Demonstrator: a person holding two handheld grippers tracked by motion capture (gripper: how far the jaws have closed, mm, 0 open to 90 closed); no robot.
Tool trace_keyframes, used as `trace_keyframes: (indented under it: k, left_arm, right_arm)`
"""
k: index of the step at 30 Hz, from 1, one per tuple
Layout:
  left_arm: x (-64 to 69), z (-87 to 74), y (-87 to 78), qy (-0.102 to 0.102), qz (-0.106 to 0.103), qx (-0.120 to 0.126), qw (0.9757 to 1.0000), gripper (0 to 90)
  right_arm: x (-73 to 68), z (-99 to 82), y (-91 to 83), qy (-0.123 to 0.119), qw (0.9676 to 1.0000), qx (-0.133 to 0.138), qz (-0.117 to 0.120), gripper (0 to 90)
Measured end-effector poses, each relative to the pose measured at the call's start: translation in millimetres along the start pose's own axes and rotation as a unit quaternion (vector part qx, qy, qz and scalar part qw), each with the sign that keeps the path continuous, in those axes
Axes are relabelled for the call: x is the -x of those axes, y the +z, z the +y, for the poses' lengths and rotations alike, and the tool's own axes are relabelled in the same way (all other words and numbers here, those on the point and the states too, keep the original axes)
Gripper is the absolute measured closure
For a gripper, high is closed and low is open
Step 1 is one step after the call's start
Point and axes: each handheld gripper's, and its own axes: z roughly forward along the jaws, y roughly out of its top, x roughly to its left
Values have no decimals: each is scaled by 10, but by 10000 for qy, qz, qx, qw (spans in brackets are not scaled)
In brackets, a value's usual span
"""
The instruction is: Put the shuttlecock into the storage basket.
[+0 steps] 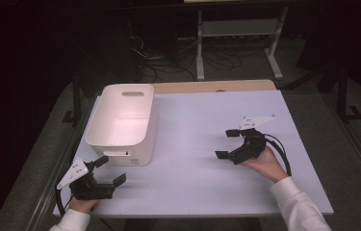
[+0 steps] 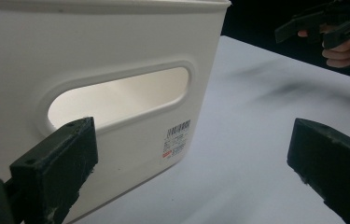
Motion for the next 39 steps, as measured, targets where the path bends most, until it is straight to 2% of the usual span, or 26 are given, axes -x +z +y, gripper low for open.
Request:
trace_keyframes:
  k: [18,26,39]
  left_arm:
    - [-4,-5,17,26,-3,-21,10000,13]
    - [-1,-6,24,0,-4,30,10000,13]
    - [-1,-3,25,46,-8,-25,10000,13]
  right_arm:
    - [-15,-296,-370,102,9991,228,-355,0]
    - [-9,-439,-492,194,9984,200,-493,0]
    - [4,-626,-615,260,9972,163,-675,0]
